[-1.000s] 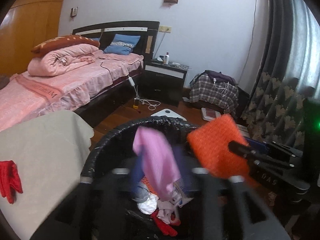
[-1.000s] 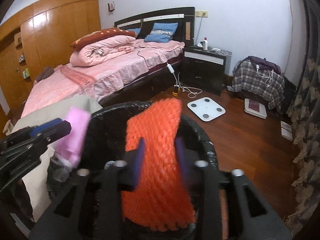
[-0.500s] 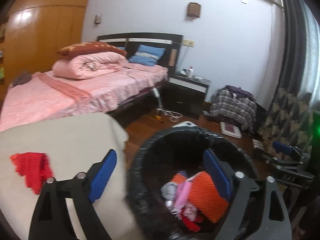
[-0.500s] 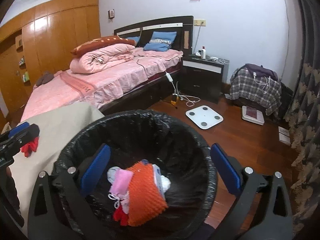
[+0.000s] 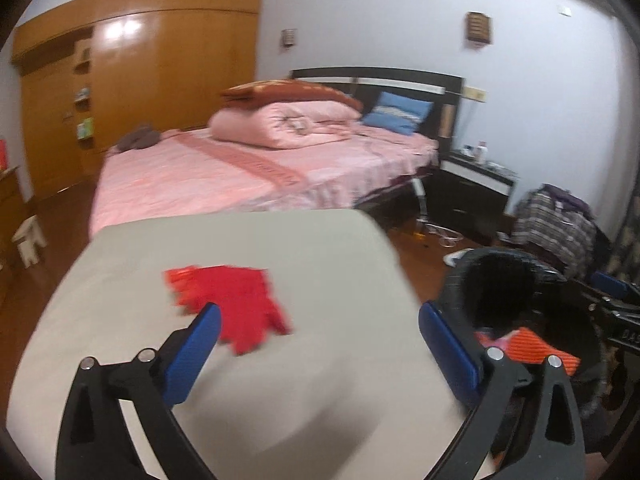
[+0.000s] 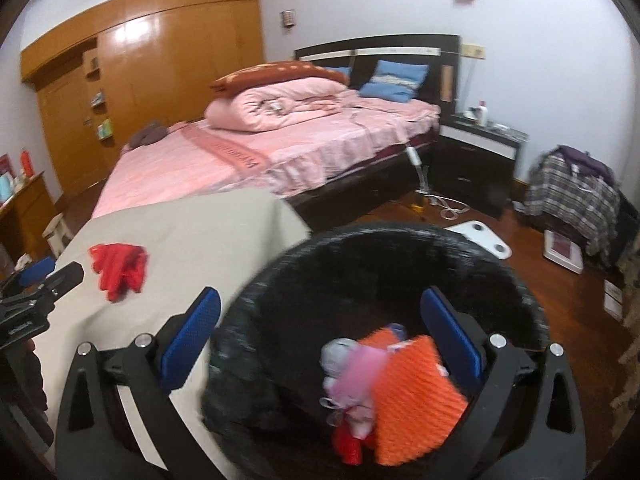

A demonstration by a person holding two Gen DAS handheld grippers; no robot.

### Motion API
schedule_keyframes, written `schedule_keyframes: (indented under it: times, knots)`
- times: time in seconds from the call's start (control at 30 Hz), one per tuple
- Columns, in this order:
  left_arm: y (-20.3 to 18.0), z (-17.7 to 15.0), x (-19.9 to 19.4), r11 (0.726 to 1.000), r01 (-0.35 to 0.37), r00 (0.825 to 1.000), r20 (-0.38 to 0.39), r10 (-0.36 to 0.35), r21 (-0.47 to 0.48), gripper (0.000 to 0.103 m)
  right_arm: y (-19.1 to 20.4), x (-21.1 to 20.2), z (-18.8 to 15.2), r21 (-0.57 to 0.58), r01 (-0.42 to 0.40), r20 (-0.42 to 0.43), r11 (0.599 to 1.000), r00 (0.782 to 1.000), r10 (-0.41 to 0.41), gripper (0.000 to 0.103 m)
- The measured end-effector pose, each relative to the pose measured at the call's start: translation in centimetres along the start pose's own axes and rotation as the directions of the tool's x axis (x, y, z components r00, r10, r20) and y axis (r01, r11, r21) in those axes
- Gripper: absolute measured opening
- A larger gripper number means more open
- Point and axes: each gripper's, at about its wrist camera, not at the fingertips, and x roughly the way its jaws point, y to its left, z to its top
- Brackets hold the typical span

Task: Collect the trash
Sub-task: 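Return both tools to the bed and close the right tool on the red gloves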

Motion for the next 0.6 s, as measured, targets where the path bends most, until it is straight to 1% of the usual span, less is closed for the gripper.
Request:
schedule_keyframes:
  times: [0.17, 0.27, 0.43, 0.6]
  knots:
    - [4.6, -0.6, 0.2, 0.994, -0.109, 0.994, -0.011, 0.109, -0.031, 0.097, 4.0, 2.1, 1.5, -0.033, -0.062, -0.007, 0.998, 0.998, 0.062, 0.098]
    - [6.6, -1.0, 0.4, 0.987, -0.154, 0.988, -0.019, 0.153, -0.047, 0.097, 6.2, 3.6, 2.2, -0.049, -0.094, -0.015, 0.994, 0.995, 0.094, 0.097]
    - [9.8, -1.2, 1.5, 0.973, -0.222, 0.975, -0.033, 0.220, -0.064, 0.097, 10.2, 6.0, 2.9, -0.078, -0.145, -0.034, 0.986, 0.989, 0.143, 0.097]
    - [12.5, -1.3, 2.2, 0.962, -0.257, 0.966, -0.041, 0.255, -0.086, 0.097, 13.8, 8.3, 3.0, -0.098, -0.191, -0.061, 0.977, 0.981, 0.186, 0.097]
